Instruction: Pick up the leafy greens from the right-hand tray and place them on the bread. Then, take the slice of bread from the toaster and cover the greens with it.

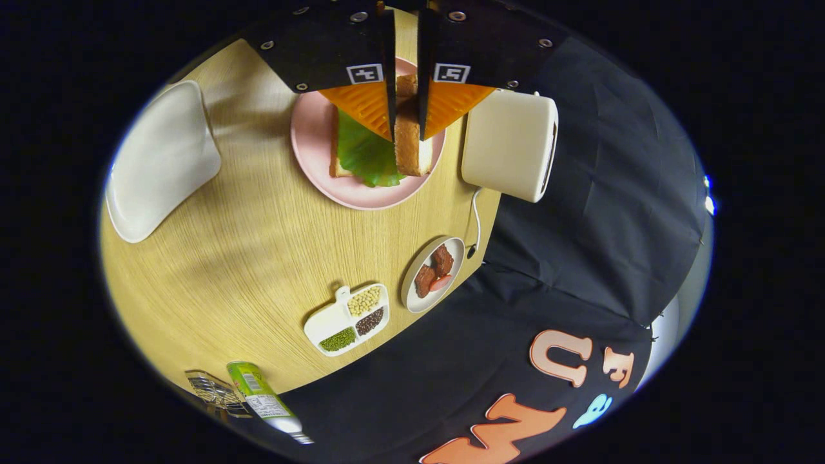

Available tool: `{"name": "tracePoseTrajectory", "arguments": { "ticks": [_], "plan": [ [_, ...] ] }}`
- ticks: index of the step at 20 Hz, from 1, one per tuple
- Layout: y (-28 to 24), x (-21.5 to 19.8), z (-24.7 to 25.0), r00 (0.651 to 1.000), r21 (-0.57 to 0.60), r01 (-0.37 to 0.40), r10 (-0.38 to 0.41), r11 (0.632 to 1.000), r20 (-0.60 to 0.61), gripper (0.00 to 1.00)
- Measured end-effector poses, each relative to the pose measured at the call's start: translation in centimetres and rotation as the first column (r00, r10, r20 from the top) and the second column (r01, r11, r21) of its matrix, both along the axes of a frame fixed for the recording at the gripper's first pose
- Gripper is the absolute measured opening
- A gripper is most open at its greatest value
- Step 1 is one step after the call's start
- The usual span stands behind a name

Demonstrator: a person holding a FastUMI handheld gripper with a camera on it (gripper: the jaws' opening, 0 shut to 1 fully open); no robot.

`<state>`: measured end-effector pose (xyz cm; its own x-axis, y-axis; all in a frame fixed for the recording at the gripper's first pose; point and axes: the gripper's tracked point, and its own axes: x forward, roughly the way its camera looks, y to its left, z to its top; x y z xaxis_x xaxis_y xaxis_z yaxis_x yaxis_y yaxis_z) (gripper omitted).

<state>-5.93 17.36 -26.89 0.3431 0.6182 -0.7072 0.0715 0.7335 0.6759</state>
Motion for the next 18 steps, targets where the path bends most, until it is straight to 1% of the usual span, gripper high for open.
{"name": "tracePoseTrajectory", "arguments": {
  "ticks": [4,9,11,13,16,18],
  "plan": [
    [-0.8,-0.5,-2.0,1.0,-0.019,0.015,-0.016,1.0,-0.012,0.14],
    [-1.2,-0.4,-2.6,1.0,-0.058,0.007,-0.005,0.998,0.025,0.14],
    [-1.4,-0.6,-2.9,0.999,-0.092,-0.006,0.01,0.996,0.039,0.14],
    [-1.7,-0.8,-3.6,0.999,-0.124,-0.01,0.014,0.992,0.032,0.17],
    [-2.3,-0.7,-3.5,0.999,-0.149,0.013,-0.006,0.989,0.047,0.31],
    [-2.7,-0.5,-3.4,0.997,-0.178,0.022,-0.009,0.984,0.075,0.36]
  ]
}}
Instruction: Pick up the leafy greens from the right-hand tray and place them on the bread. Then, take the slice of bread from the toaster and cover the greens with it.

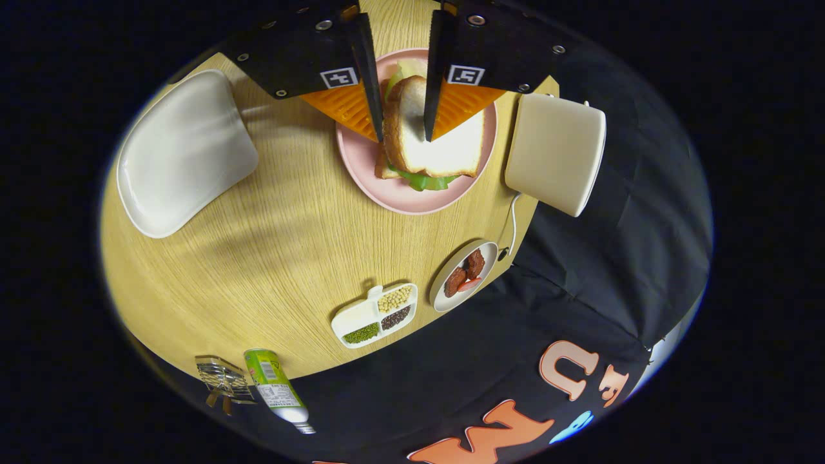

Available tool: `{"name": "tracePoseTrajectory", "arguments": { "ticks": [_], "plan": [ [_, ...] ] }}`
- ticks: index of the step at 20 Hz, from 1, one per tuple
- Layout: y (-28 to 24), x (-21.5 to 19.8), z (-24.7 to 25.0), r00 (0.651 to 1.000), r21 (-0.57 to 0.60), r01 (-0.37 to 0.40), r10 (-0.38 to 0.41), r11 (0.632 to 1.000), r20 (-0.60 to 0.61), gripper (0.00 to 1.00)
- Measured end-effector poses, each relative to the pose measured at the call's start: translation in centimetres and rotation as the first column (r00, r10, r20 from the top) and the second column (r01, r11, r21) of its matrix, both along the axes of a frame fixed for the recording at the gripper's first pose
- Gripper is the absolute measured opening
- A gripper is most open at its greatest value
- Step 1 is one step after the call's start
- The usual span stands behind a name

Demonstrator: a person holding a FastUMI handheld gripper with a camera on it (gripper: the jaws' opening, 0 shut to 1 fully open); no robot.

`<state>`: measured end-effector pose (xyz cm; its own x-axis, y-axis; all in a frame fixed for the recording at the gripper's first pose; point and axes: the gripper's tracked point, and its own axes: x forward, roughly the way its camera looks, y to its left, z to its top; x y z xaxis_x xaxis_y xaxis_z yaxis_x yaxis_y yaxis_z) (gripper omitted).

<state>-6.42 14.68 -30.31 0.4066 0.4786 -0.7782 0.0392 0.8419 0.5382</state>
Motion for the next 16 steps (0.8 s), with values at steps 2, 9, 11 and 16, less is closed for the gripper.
{"name": "tracePoseTrajectory", "arguments": {
  "ticks": [2,9,11,16],
  "plan": [
    [-0.1,0.1,0.2,1.0,-0.021,-0.002,0.003,1.0,0.022,0.42],
    [-1.1,2.2,4.0,0.976,-0.085,0.025,-0.006,0.996,0.217,0.45],
    [-1.6,3.5,5.4,0.956,-0.12,0.046,-0.008,0.992,0.294,0.51],
    [-3.2,6.0,10.2,0.868,-0.189,0.12,-0.011,0.975,0.496,0.56]
  ]
}}
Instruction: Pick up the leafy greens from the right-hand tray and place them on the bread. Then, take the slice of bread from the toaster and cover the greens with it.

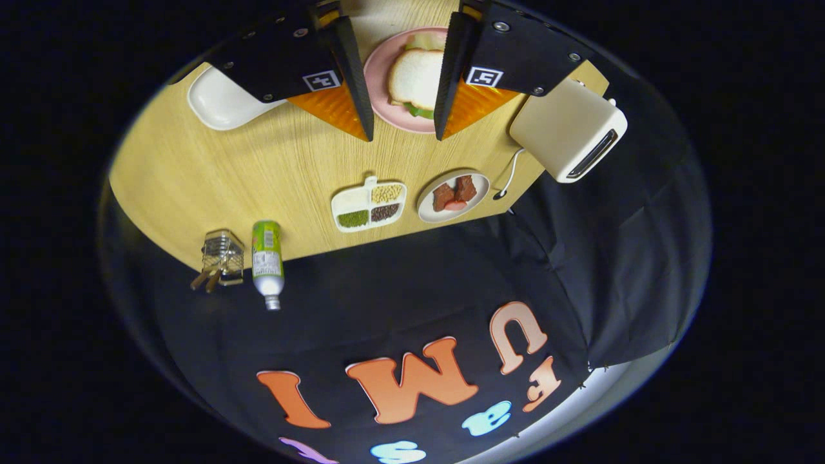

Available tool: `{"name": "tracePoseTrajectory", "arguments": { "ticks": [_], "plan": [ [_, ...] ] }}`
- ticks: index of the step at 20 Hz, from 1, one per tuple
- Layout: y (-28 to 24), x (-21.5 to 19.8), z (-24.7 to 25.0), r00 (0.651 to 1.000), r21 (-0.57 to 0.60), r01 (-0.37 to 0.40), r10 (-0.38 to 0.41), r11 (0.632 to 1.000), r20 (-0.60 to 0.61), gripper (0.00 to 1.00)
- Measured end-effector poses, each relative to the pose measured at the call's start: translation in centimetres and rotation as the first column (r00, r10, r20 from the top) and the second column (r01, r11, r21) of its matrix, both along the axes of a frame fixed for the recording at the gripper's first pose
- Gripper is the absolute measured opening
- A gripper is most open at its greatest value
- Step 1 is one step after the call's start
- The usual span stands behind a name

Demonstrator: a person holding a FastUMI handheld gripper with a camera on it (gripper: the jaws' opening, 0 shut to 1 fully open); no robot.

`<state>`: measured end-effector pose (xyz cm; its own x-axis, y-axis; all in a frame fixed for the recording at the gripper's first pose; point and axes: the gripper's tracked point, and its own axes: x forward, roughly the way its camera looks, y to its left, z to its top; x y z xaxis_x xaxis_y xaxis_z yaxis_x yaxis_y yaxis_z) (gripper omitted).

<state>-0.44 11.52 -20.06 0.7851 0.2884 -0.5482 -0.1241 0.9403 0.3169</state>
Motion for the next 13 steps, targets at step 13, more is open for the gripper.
{"name": "tracePoseTrajectory", "arguments": {
  "ticks": [13],
  "plan": [
    [-2.1,1.1,9.3,0.888,-0.197,0.13,-0.026,0.972,0.459,0.92]
  ]
}}
